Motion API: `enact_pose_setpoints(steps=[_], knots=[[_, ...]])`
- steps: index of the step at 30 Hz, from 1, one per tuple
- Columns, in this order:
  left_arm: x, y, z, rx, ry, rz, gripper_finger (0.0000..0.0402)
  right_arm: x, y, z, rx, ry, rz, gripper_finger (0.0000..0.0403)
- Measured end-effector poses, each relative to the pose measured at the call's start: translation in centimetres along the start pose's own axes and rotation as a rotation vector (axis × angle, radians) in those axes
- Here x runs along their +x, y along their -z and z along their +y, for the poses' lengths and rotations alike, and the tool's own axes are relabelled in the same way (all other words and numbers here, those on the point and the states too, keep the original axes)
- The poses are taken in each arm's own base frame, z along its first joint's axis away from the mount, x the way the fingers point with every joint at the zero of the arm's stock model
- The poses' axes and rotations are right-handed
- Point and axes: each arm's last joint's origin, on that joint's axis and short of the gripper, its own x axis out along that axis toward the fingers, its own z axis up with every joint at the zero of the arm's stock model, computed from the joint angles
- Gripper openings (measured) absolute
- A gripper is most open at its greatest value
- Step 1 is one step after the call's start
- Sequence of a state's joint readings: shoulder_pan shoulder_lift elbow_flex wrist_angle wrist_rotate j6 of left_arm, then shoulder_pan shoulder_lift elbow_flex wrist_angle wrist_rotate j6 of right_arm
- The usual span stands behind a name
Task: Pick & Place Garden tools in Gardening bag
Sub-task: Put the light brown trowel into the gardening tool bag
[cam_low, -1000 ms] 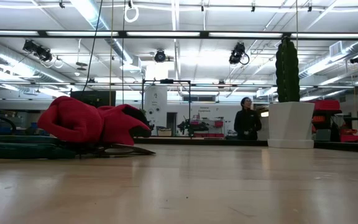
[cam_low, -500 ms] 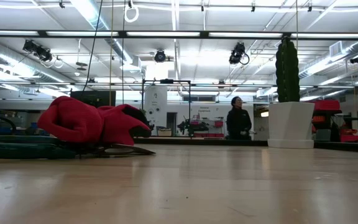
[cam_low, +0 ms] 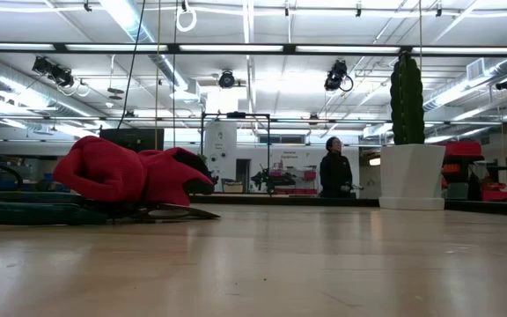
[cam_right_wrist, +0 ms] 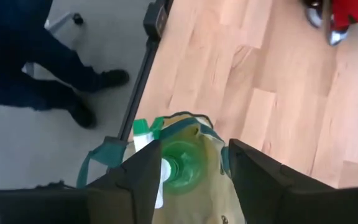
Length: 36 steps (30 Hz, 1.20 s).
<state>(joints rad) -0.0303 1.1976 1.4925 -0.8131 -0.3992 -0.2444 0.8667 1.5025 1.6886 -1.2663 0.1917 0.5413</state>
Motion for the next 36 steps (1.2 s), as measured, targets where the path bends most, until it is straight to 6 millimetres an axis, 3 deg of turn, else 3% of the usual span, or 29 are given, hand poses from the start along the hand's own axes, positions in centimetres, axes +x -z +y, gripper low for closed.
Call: enact_pose_setpoints(steps=[22,36], knots=[[0.0,0.0,-0.1,0.003,0.013,0.003,0.0174,-0.8,-1.8,-4.7,0.027,0.106,-0.084,0.0186],[0.0,0.0,-0.1,0.006,0.013,0.002,0.0174,-5.5,-1.4,-10.9,0.069,0.173,-0.221,0.0186]])
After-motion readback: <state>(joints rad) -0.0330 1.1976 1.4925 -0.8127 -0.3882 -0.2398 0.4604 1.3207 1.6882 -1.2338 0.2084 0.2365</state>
